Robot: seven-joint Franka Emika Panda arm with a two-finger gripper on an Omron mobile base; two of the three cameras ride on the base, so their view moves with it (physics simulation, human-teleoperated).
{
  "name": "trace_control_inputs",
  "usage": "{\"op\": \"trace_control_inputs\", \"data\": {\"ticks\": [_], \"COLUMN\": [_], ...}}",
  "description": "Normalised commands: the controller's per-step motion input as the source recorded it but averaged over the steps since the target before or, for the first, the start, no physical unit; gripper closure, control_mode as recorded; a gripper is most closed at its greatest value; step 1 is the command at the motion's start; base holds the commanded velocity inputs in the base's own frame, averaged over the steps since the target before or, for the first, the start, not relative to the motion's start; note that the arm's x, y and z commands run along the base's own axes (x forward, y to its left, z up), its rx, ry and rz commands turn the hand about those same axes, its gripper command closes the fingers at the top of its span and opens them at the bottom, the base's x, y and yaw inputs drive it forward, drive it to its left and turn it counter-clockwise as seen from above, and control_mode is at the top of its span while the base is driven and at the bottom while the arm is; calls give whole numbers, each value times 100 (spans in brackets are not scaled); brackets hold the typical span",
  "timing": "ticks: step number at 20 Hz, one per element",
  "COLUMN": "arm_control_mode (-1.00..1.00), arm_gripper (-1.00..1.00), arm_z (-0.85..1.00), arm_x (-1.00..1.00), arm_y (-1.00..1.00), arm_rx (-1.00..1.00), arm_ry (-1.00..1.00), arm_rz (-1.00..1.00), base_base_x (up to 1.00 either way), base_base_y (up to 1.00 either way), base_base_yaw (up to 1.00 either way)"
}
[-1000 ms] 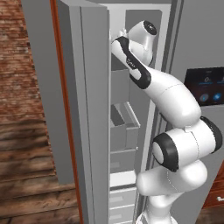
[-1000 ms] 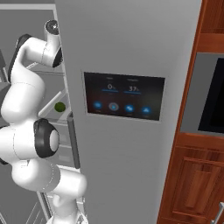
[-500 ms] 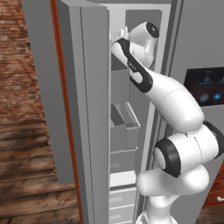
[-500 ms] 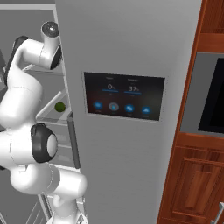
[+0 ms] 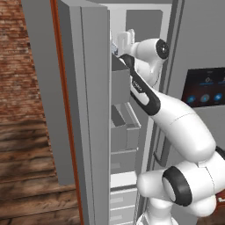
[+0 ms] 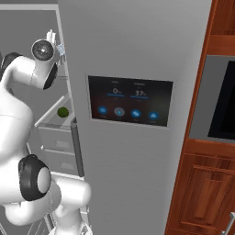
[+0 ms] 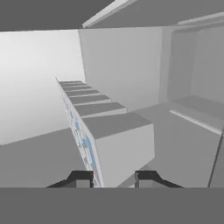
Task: Open the freezer door, pick up the ice cube tray from the freezer, and place it on the dining counter.
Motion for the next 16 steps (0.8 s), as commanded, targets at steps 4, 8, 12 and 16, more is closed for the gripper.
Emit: {"op": "trace_control_inputs", "data": {"ticks": [4,8,12,16], "arm_control_mode": [-100,-100,-100,-100], "arm_gripper": [100,100,100,100], "arm_z": [35,40,38,29], "arm_x": [-53,-64,-91,-100], "arm_y": [-13,-23,-23,-11], "arm_rx": [0,0,0,0], "arm_ry": [-7,0,0,3], "arm_rz": [-3,-5,-3,-2], "base_base_x": [0,0,0,0], "base_base_y": [0,0,0,0], "base_base_yaw": [0,0,0,0]}}
